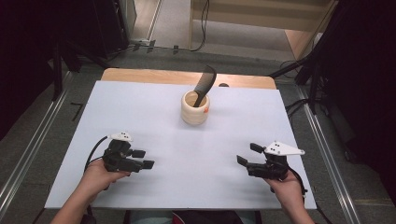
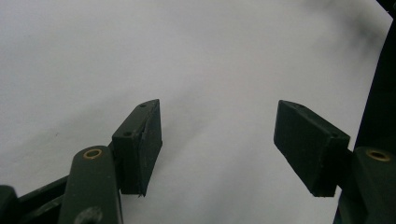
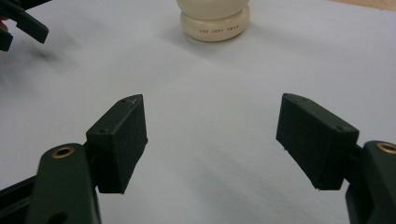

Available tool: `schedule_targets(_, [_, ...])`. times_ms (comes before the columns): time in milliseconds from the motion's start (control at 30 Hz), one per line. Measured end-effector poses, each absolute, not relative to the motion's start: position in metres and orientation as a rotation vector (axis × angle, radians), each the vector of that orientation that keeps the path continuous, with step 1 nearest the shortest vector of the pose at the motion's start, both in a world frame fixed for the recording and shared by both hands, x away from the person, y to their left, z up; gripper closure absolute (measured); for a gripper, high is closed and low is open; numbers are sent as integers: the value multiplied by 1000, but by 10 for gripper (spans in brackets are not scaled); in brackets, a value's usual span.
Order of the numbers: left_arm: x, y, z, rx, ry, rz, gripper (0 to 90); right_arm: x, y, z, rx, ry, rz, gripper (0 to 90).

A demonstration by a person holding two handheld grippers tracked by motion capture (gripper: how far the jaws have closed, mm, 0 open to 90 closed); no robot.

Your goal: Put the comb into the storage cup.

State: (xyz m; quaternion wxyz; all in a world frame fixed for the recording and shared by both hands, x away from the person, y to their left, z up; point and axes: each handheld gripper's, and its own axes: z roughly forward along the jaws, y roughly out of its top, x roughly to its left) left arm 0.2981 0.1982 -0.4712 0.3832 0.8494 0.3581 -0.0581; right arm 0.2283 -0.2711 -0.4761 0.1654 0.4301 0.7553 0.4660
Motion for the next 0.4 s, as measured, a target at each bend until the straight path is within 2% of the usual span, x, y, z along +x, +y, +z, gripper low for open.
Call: schedule_targets(400, [299,198,-471,2169,912,-149,332,229,-270,-477,1228,2161,1331,223])
